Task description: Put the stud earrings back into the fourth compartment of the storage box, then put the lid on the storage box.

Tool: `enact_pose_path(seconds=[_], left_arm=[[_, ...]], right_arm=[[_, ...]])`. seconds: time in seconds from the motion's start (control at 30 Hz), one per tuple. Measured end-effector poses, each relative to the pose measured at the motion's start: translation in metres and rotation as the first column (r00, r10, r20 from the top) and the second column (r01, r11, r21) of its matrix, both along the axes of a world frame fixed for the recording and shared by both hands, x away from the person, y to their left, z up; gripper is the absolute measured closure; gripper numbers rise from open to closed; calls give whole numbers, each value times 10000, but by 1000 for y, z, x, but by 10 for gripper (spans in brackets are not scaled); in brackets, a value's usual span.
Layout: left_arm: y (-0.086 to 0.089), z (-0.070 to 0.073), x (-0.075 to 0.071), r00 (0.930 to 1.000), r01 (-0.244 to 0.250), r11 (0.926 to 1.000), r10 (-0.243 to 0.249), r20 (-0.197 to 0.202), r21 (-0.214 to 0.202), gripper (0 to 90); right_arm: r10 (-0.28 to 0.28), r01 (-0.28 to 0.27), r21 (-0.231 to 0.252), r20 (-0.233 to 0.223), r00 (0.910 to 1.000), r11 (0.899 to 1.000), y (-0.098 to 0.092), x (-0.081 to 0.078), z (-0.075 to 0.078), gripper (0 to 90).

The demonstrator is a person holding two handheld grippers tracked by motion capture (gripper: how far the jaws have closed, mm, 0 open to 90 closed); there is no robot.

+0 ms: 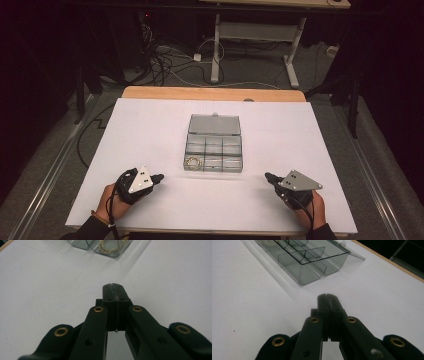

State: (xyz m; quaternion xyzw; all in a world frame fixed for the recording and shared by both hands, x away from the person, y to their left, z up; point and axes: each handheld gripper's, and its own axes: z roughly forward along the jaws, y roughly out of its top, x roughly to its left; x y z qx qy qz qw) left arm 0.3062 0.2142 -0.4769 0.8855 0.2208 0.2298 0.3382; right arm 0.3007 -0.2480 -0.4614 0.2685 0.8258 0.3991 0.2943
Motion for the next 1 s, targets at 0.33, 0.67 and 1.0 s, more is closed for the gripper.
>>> enact_pose_path(seconds=[0.33, 0.67, 1.0], left_arm=[[1, -1, 3, 9998, -196, 9998, 196, -69, 17, 863], [-2, 0, 9, 9997, -240, 9997, 240, -83, 78, 863], [-5, 4, 28, 9989, -450, 9990, 449, -103, -40, 863]], right_arm=[[-36, 36, -25, -3, 10000, 10000, 0, 1, 0, 900], [-48, 48, -34, -10, 10000, 10000, 2, 8, 0, 900], [-215, 215, -3, -156, 9996, 9998, 5, 27, 4, 900]])
